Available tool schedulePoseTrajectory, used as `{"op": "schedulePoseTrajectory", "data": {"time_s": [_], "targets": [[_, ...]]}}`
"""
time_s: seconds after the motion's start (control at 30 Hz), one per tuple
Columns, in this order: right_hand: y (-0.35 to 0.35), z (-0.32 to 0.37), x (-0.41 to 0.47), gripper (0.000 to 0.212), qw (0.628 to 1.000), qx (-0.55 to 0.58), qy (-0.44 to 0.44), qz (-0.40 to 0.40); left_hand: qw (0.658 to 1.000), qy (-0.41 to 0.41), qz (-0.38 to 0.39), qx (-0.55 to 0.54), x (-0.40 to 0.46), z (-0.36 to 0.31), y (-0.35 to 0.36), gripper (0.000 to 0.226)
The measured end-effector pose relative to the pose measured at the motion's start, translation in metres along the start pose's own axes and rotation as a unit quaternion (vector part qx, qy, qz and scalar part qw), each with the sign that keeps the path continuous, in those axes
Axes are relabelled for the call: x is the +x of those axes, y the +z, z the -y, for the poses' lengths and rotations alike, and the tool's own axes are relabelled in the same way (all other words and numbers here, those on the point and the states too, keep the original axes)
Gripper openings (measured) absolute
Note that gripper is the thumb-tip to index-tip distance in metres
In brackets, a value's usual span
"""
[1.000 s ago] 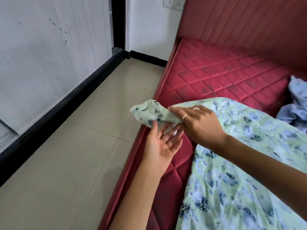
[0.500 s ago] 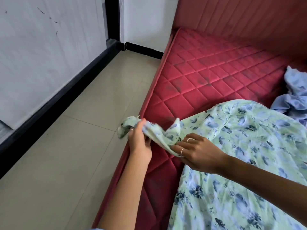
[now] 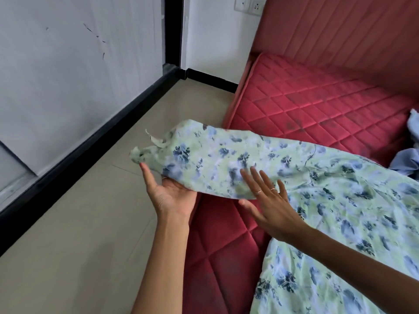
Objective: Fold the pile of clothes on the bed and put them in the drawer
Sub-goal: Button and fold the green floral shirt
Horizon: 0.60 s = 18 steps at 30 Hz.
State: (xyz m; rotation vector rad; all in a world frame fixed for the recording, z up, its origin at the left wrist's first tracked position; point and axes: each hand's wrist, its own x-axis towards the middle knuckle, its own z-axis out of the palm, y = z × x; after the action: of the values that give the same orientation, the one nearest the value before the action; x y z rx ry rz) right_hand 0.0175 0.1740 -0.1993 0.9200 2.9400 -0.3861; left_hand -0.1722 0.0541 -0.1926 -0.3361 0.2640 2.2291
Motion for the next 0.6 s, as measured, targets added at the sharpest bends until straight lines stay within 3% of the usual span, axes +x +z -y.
{"op": "schedulePoseTrajectory", "data": {"time_s": [0.13, 0.27, 0.37, 0.43, 0.5, 0.6], "targets": [[0.006, -0.014, 0.014, 0.097, 0.99, 0.028, 0.011, 0.138, 0.999, 0.019, -0.024, -0.03, 0.012, -0.005, -0.006, 0.064], [0.009, -0.019, 0.021, 0.093, 0.987, 0.042, 0.001, 0.152, 0.999, 0.045, -0.014, 0.003, 0.02, -0.018, -0.002, 0.047], [0.004, -0.02, 0.022, 0.098, 0.985, 0.044, -0.001, 0.166, 0.997, 0.026, -0.049, 0.052, 0.025, -0.03, -0.01, 0.06], [-0.003, -0.02, 0.025, 0.089, 0.983, 0.054, 0.01, 0.177, 0.994, 0.031, -0.06, 0.081, 0.024, -0.042, -0.012, 0.06], [-0.01, -0.021, 0.027, 0.07, 0.978, 0.068, 0.032, 0.193, 0.989, 0.072, -0.072, 0.106, 0.023, -0.059, -0.009, 0.046], [-0.026, -0.014, 0.026, 0.07, 0.972, 0.074, 0.059, 0.215, 0.985, 0.109, -0.048, 0.126, 0.017, -0.083, 0.012, 0.031]]}}
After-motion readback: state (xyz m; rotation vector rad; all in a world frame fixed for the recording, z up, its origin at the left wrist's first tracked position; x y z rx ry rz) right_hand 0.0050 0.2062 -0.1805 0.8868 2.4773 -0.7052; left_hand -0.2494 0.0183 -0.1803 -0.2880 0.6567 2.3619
